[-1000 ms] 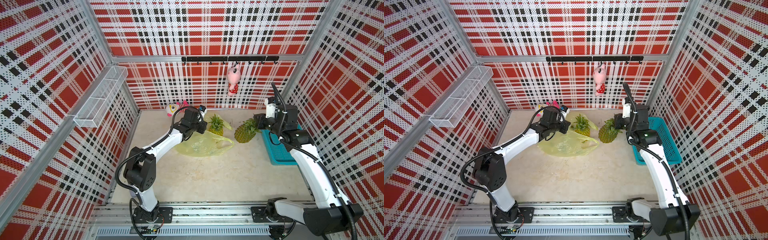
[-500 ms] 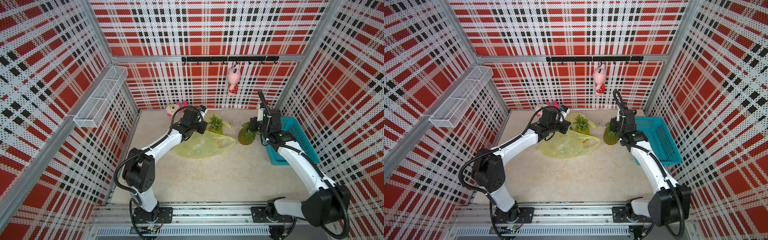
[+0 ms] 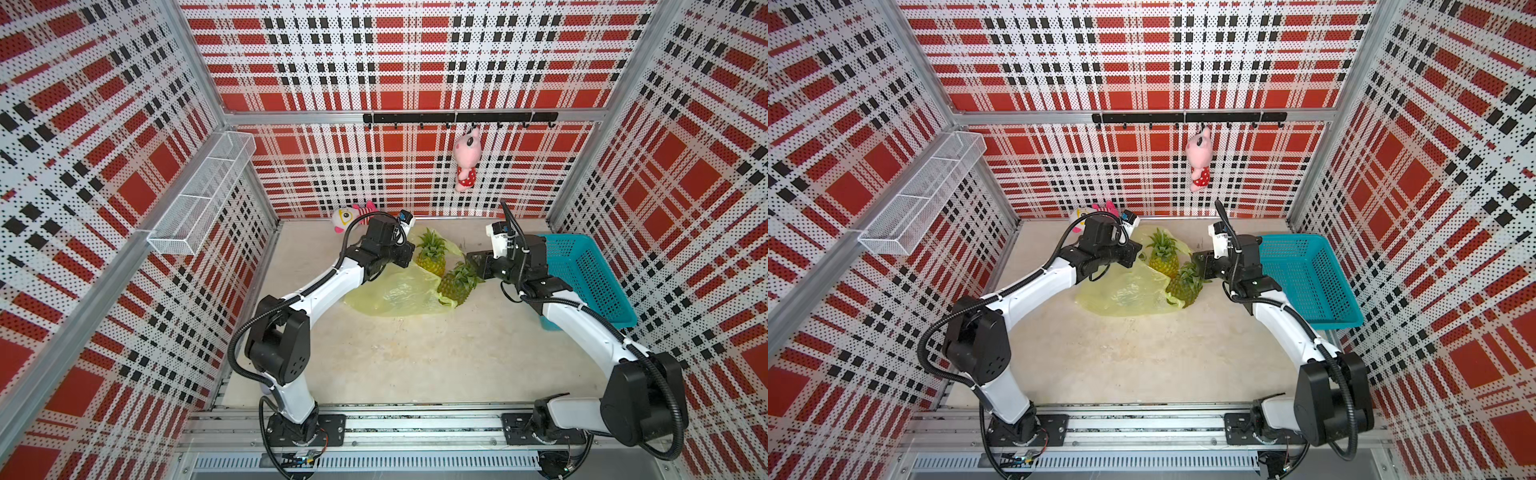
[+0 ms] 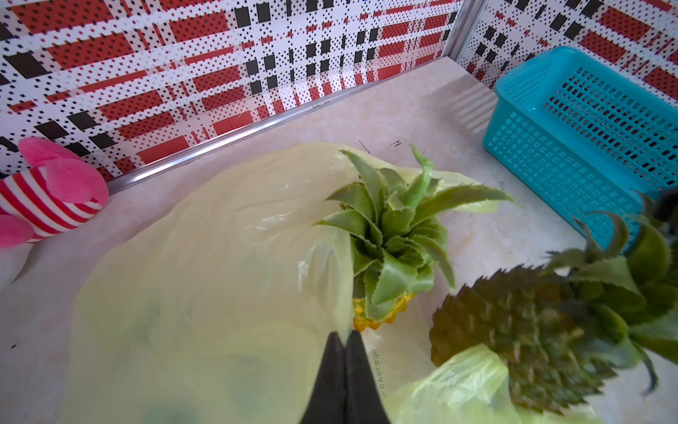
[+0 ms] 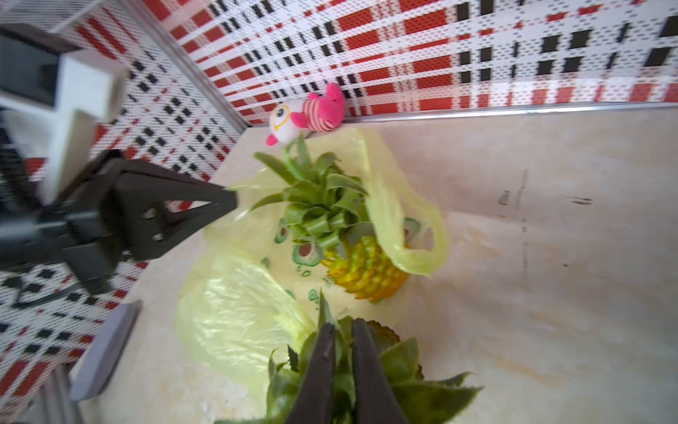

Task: Place the pineapple into a plastic bag & tie a knot
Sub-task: Place the pineapple in the plastic bag.

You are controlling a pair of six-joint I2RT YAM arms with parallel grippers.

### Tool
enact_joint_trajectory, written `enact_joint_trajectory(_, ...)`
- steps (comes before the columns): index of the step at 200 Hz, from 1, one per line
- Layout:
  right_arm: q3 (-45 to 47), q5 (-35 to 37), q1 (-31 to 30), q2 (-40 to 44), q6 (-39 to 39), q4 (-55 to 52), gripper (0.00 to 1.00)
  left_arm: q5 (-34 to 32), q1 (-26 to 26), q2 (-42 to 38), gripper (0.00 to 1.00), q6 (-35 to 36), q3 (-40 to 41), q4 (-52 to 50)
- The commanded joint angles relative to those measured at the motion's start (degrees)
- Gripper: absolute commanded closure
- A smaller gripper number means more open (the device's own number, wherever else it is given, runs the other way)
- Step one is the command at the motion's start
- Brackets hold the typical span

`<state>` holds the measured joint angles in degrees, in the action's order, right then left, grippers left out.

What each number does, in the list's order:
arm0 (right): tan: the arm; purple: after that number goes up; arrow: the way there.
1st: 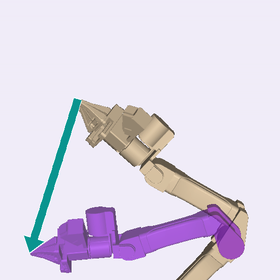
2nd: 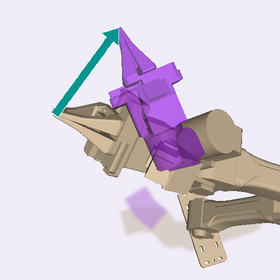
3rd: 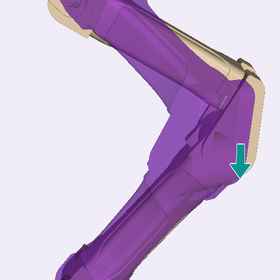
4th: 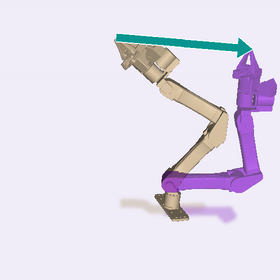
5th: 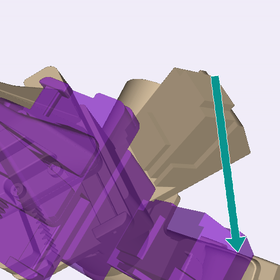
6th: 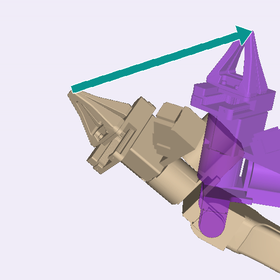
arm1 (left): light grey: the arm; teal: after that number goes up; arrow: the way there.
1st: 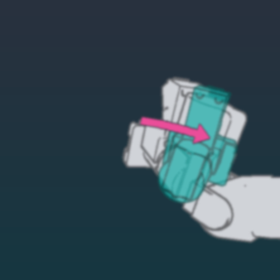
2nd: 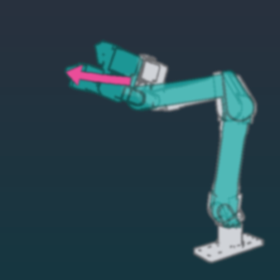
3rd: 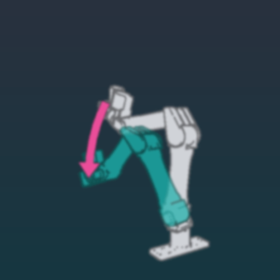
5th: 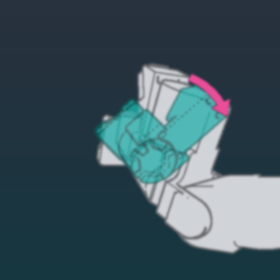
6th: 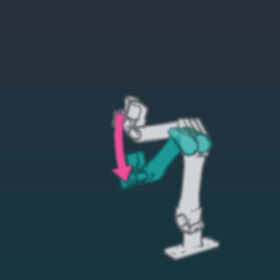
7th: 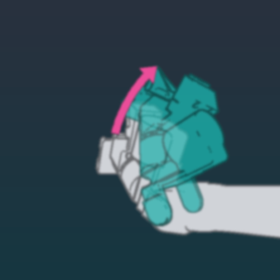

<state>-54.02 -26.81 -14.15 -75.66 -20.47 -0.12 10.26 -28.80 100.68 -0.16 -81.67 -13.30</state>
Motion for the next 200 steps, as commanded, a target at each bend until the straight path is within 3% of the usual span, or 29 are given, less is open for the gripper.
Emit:
enact_joint_trajectory(1,0.08,-9.03,-1.52,3.59,-4.5,14.69,1.0,0.32,0.41,0.63,1.0,-0.45,-2.12,0.65)
enact_joint_trajectory(38,-0.5,-9.54,-3.53,2.02,-6.67,21.01,1.0,0.43,0.5,0.75,1.0,-0.43,-2.53,0.74)
enact_joint_trajectory(84,0.5,1.4,-3.97,3.63,-5.81,26.66,1.0,0.4,0.98,0.32,1.0,-0.34,-2.27,0.82)
enact_joint_trajectory(136,2.62,-10.99,-6.12,-4.36,-15.34,41.69,1.0,1.99,1.78,0.56,1.0,-1.57,-2.6,2.97)
enact_joint_trajectory(175,0.17,-7.34,-10.34,-9.03,-11.71,39.94,1.0,2.84,2.27,1.0,1.0,-2.6,-3.23,3.89)
enact_joint_trajectory(200,-2.65,-1.44,-12.86,-12.35,-4.3,37.02,1.0,2.77,2.73,0.53,1.0,-3.58,-2.99,4.5)
